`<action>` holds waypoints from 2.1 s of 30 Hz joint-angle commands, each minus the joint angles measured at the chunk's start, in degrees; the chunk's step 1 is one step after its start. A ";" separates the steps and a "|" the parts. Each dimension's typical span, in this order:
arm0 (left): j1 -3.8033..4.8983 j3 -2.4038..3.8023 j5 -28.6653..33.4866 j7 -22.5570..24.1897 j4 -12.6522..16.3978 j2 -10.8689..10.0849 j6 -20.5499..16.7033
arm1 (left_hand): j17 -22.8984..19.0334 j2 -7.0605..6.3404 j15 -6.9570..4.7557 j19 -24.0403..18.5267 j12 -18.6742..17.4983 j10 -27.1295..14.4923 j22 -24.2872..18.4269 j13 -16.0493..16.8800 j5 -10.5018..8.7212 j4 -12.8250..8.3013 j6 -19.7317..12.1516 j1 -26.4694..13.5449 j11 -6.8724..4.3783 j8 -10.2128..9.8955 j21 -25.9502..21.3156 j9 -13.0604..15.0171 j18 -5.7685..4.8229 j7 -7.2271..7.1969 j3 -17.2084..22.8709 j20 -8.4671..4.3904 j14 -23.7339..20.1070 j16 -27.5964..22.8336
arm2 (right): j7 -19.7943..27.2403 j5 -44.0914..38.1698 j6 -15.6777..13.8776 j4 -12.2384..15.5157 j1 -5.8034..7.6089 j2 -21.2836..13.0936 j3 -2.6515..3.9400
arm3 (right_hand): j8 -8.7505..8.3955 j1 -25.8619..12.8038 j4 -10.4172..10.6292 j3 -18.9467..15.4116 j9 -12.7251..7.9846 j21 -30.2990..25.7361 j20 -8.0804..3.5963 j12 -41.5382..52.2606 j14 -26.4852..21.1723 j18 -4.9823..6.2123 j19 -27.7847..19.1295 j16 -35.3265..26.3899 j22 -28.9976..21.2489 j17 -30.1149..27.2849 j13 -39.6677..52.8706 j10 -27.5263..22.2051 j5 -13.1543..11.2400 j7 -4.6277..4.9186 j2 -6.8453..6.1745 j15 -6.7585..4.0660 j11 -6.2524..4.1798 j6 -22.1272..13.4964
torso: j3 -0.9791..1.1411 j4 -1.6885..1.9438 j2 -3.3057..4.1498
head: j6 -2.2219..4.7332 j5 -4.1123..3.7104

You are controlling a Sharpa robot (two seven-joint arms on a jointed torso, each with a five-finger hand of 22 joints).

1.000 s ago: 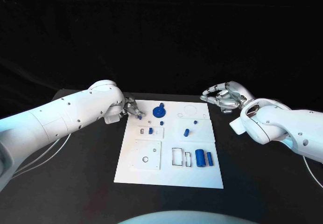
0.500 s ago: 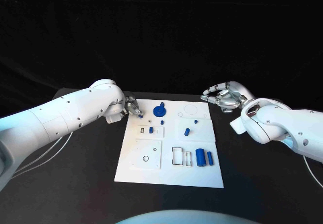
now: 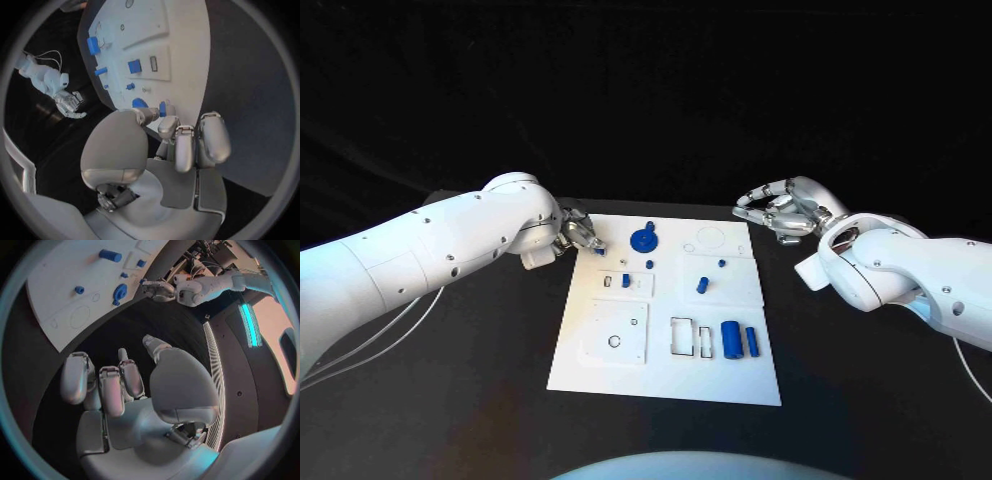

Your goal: Assemble the parts on the task board

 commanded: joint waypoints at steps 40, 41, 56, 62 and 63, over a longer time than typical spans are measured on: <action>-4.10 -0.28 -7.29 0.54 16.18 -7.41 -5.82 | 13.16 -2.43 -0.72 0.89 1.18 3.42 1.90 1.47 3.54 -12.33 2.12 -4.21 -1.06 2.24 0.72 -1.27 -1.04 -1.27 13.33 -0.44 5.48 -0.23 | -0.06 0.26 0.84 -0.15 -0.22 -0.20 -0.13 | 0.35 0.64 0.35 -0.22 0.09 -0.53 -0.18 -0.29 2.88 0.37 -0.41 -0.38 -0.18 2.43 1.70 -0.35 0.77 -0.30 0.17 -0.18 0.00 0.13 | 0.25 0.29 -0.20 | -0.06 0.31; -4.11 -0.28 -7.43 0.49 16.19 -7.36 -5.52 | 13.19 -2.44 -0.73 0.88 1.32 3.57 1.85 1.70 3.55 -12.36 2.17 -4.27 -1.08 2.27 0.69 -1.30 -1.03 -1.29 13.30 -0.45 5.49 -0.22 | -0.08 0.26 0.84 -0.14 -0.22 -0.21 -0.13 | 0.35 0.64 0.35 -0.22 0.09 -0.53 -0.18 -0.29 2.88 0.37 -0.41 -0.38 -0.18 2.43 1.70 -0.35 0.77 -0.30 0.17 -0.18 0.00 0.13 | 0.24 0.31 -0.22 | -0.09 0.29; -4.12 -0.29 -9.30 -0.29 16.00 -6.51 -3.09 | 13.42 -2.55 -0.78 0.88 1.94 4.25 1.86 2.64 3.60 -12.66 2.45 -4.58 -1.17 2.41 0.69 -1.50 -1.03 -1.41 13.02 -0.51 5.55 -0.13 | -0.15 0.25 0.83 -0.15 -0.23 -0.17 -0.14 | 0.36 0.73 0.34 -0.22 0.10 -0.47 -0.18 -0.25 2.88 0.35 -0.35 -0.38 -0.12 2.44 1.75 -0.31 0.81 -0.31 0.19 -0.19 -0.01 0.14 | 0.22 0.36 -0.27 | -0.45 0.20; -4.12 -0.39 -10.43 -0.42 15.58 -6.03 -2.71 | 13.43 -2.52 -0.81 0.91 2.23 4.57 1.93 3.05 3.59 -12.72 2.62 -4.78 -1.22 2.50 0.71 -1.62 -1.05 -1.48 12.83 -0.54 5.55 -0.12 | -0.12 0.25 0.86 -0.14 -0.23 -0.17 -0.14 | 0.36 0.73 0.34 -0.22 0.10 -0.47 -0.18 -0.25 2.88 0.35 -0.35 -0.38 -0.12 2.44 1.75 -0.31 0.81 -0.31 0.19 -0.19 -0.01 0.14 | 0.20 0.35 -0.24 | -0.45 0.18; -4.12 -0.40 -10.51 -0.43 15.54 -5.97 -2.64 | 13.43 -2.52 -0.81 0.91 2.23 4.57 1.93 3.05 3.59 -12.72 2.62 -4.78 -1.22 2.50 0.71 -1.62 -1.05 -1.48 12.83 -0.54 5.55 -0.12 | -0.12 0.25 0.86 -0.13 -0.23 -0.17 -0.14 | 0.36 0.73 0.34 -0.22 0.10 -0.47 -0.18 -0.25 2.88 0.35 -0.35 -0.38 -0.12 2.44 1.75 -0.31 0.81 -0.31 0.19 -0.19 -0.01 0.14 | 0.19 0.34 -0.22 | -0.48 0.18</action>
